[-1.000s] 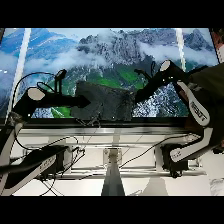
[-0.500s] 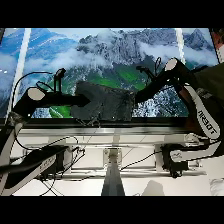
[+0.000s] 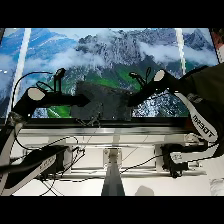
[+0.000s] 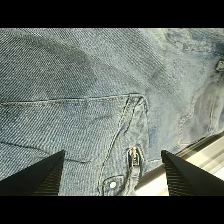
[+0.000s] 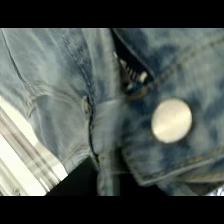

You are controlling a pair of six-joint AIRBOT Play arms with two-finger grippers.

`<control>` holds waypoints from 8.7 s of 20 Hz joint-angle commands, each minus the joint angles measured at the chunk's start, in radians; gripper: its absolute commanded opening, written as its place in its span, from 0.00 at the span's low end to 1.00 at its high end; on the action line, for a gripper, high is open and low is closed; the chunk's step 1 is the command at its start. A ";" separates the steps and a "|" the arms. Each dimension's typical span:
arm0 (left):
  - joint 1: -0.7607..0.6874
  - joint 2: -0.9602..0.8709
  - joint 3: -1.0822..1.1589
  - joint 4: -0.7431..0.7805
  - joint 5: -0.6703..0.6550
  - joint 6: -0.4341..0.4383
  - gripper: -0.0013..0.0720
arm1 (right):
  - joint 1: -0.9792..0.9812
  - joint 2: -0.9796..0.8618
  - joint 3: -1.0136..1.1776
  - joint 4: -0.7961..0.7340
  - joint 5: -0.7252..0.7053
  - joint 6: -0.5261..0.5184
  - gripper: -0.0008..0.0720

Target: Fold the clothes and pants, and hang the long-sleeved shirts on hangers.

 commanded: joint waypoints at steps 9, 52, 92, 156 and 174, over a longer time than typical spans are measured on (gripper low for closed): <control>0.000 0.000 0.000 0.000 0.000 0.000 0.96 | 0.025 0.047 0.297 -0.014 -0.129 0.004 0.08; 0.058 -0.284 0.002 -0.131 0.209 -0.085 0.80 | -0.204 -0.283 0.303 0.152 -0.019 -0.003 0.48; 0.294 0.100 0.542 -0.134 0.029 0.092 0.07 | -0.192 0.093 0.652 0.454 0.224 0.024 0.08; 0.174 -0.430 0.306 -0.036 -0.386 0.013 0.93 | -0.271 -0.221 0.246 0.169 0.056 0.279 0.84; 0.328 -0.361 0.564 -0.037 -0.407 0.027 0.58 | -0.228 -0.016 0.589 0.021 0.005 0.280 0.08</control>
